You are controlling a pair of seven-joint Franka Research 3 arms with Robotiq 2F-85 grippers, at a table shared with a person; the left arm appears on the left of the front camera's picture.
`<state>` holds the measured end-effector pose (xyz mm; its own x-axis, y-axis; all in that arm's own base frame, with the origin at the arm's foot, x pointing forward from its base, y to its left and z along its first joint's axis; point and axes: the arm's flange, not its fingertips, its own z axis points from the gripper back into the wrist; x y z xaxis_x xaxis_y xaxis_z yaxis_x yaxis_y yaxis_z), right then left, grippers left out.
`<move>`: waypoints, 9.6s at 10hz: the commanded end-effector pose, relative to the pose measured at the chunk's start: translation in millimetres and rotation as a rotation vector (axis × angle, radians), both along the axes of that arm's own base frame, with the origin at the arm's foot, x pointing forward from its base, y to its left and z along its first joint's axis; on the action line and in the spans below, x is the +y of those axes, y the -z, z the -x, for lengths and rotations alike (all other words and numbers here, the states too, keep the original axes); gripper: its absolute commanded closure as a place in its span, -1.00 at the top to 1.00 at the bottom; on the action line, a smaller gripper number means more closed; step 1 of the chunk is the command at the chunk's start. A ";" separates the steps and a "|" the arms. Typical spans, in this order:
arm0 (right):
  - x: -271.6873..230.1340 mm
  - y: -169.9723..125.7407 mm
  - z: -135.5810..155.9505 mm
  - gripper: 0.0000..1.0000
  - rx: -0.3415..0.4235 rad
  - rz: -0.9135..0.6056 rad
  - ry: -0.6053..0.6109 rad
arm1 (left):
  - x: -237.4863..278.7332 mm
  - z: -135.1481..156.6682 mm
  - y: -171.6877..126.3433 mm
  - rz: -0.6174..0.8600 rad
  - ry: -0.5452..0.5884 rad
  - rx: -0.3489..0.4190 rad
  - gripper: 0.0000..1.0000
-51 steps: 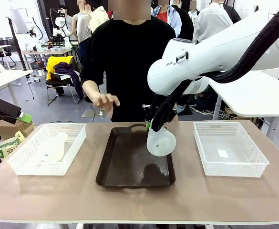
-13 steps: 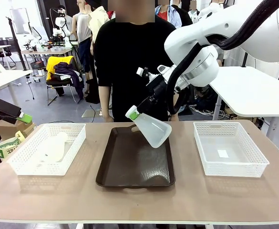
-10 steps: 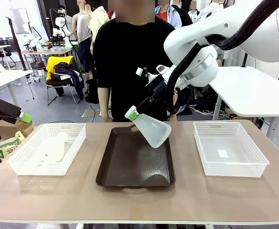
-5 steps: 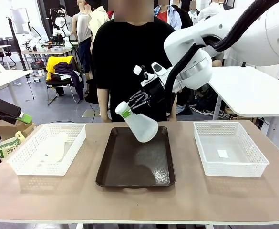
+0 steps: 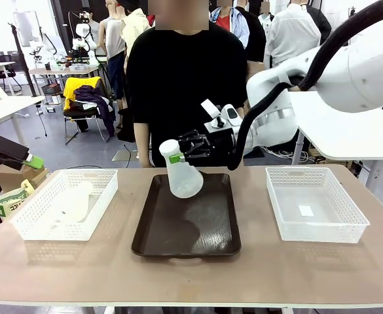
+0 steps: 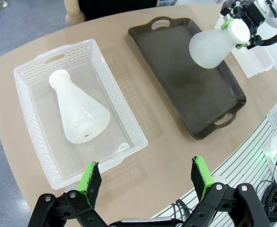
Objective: Prepare the laboratory tools.
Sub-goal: Place the picked Big flask upright in the Handle tray as instructed by the person, then pick up the Big flask that the person points to.
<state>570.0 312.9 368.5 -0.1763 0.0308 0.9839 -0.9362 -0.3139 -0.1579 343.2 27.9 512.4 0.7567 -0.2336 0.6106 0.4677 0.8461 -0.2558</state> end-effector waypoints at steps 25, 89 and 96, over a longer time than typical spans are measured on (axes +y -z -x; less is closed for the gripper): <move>-25.6 96.6 -52.2 1.00 0.180 -0.221 0.097 | 2.6 -0.3 0.5 -0.002 0.012 -0.005 1.00; -290.0 -54.4 90.6 1.00 0.281 0.159 1.167 | -86.1 -237.0 92.0 -0.509 -0.354 0.478 1.00; -290.0 -54.4 90.6 1.00 0.281 0.159 1.167 | -62.0 -295.3 145.8 -0.418 -0.361 0.536 1.00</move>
